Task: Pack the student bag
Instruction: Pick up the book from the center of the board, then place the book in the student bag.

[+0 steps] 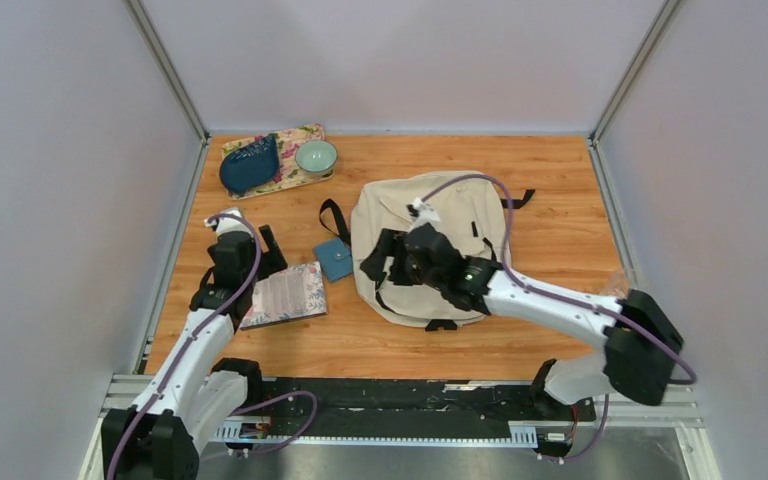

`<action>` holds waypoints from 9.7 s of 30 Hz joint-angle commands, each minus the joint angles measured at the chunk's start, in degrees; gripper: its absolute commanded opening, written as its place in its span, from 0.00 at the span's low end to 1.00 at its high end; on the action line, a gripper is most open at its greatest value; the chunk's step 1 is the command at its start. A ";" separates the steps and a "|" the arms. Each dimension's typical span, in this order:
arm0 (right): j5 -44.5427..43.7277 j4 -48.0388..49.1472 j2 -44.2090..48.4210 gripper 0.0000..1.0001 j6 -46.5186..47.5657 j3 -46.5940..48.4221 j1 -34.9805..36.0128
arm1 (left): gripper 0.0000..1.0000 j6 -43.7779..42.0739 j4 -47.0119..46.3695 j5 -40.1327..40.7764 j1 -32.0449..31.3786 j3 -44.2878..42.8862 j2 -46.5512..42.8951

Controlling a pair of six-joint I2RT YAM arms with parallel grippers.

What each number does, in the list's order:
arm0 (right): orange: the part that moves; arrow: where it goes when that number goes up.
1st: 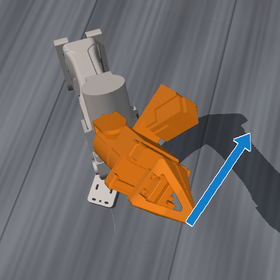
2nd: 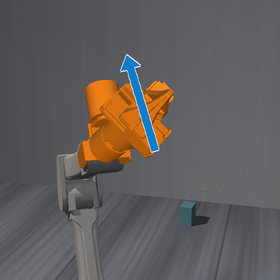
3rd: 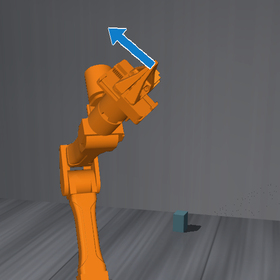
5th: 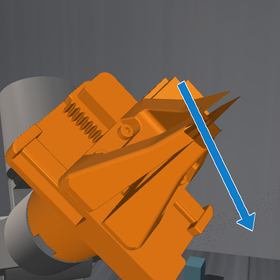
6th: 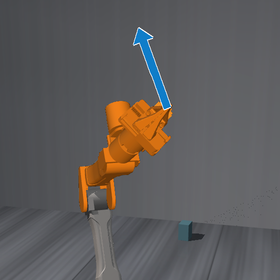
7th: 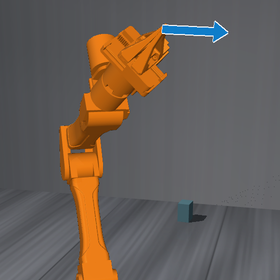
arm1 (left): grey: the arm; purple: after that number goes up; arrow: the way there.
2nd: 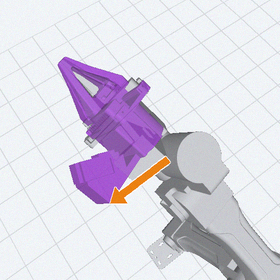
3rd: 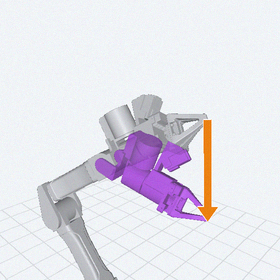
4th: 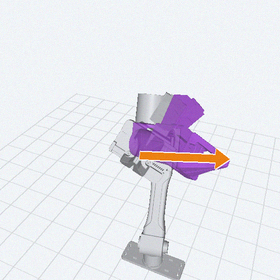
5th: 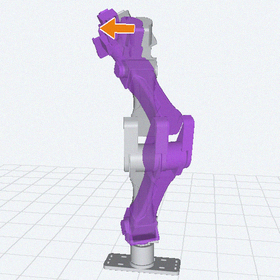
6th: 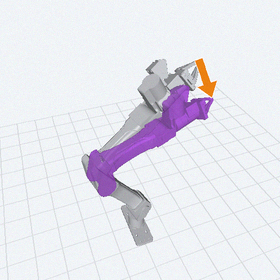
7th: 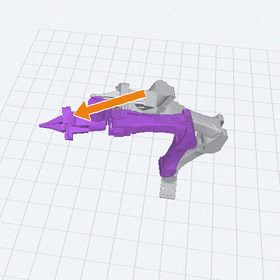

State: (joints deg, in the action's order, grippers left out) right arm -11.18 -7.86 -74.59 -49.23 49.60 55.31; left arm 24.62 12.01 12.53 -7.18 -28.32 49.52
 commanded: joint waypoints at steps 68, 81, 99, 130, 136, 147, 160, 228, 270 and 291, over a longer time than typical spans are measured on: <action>40.36 22.54 -52.41 0.40 -7.55 37.49 1.38 | 0.23 13.08 -11.66 -25.10 25.55 17.68 -2.76; 38.60 21.48 -51.28 0.00 -6.14 36.89 1.29 | 0.20 12.73 -8.68 -24.58 25.55 15.41 -3.11; 28.17 24.31 -16.13 0.00 -2.72 16.32 -7.32 | 0.79 7.98 18.67 -26.03 25.55 -12.90 -7.77; 16.89 28.69 15.17 0.00 -12.29 -11.19 -10.49 | 0.81 34.70 -52.43 -24.93 -14.26 13.63 -2.23; 22.33 28.60 17.02 0.00 -14.13 -13.47 -10.49 | 0.81 33.13 -58.15 -23.35 -16.63 14.17 0.49; 32.53 31.94 18.43 0.00 -17.56 -17.26 -10.57 | 0.81 33.74 -62.63 -26.44 -19.01 13.54 5.95; 31.84 29.66 16.67 0.05 -17.04 -17.70 -10.48 | 0.00 31.98 -62.72 -26.07 -19.10 15.83 4.62; -39.00 -43.08 70.10 0.00 -13.61 -11.92 -10.66 | 0.75 -17.49 -26.51 -26.42 -45.55 -18.87 31.50; -36.63 -45.31 73.18 0.00 -13.00 -11.29 -10.57 | 0.00 -33.59 -17.37 -20.18 -56.01 -28.99 43.75; -28.91 -66.93 77.75 0.00 -22.12 -1.97 -10.57 | 0.00 -17.24 -26.85 -6.13 -50.30 -29.17 34.16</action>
State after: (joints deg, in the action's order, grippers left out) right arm -42.28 -72.75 -0.93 -66.43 42.11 44.56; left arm 2.37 -8.54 2.70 -58.41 -56.80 87.57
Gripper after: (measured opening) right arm 0.274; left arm 0.008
